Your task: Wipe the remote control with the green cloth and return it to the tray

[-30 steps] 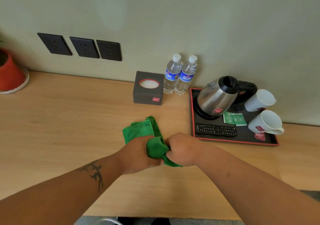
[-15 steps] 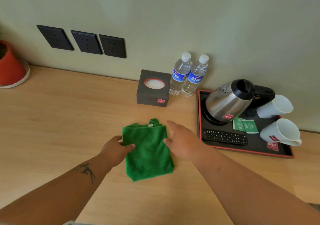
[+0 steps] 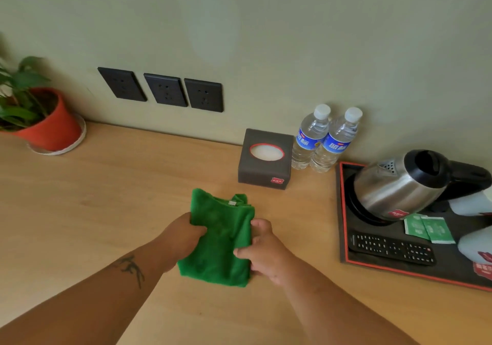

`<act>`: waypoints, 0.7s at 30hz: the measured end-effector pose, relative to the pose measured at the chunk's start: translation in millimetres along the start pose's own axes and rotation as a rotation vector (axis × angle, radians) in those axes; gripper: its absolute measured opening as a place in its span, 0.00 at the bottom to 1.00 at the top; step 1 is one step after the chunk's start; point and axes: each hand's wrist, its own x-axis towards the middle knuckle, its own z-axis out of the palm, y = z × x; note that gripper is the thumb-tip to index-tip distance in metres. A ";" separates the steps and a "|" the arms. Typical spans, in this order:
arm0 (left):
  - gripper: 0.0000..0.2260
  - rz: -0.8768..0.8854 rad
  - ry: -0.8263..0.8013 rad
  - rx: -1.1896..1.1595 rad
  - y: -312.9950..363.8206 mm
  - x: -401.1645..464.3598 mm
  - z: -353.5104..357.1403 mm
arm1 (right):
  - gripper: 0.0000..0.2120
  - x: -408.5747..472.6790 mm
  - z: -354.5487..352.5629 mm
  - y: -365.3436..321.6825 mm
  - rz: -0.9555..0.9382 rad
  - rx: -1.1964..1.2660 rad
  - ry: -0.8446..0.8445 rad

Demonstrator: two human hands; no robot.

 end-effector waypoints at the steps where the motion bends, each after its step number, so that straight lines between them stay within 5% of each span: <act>1: 0.13 0.019 0.024 0.011 4.0 2.8 -10.0 | 0.35 4.7 10.5 -7.9 -0.032 0.056 -0.025; 7: 0.19 0.188 0.278 0.019 32.7 47.7 -56.7 | 0.39 25.3 37.4 -67.2 -0.273 0.042 -0.036; 10: 0.31 0.333 0.480 0.362 42.4 57.7 -63.2 | 0.39 22.0 25.7 -86.1 -0.414 -0.215 0.080; 14: 0.27 0.439 0.242 0.949 22.0 51.8 -33.2 | 0.37 19.0 8.1 -77.9 -0.410 -0.284 0.106; 17: 0.31 0.353 -0.016 1.088 4.5 60.9 -10.3 | 0.36 13.8 2.4 -63.8 -0.389 -0.310 0.131; 21: 0.31 0.380 -0.060 1.139 17.9 77.6 -17.1 | 0.34 -6.0 -18.2 -64.9 -0.417 -0.431 0.195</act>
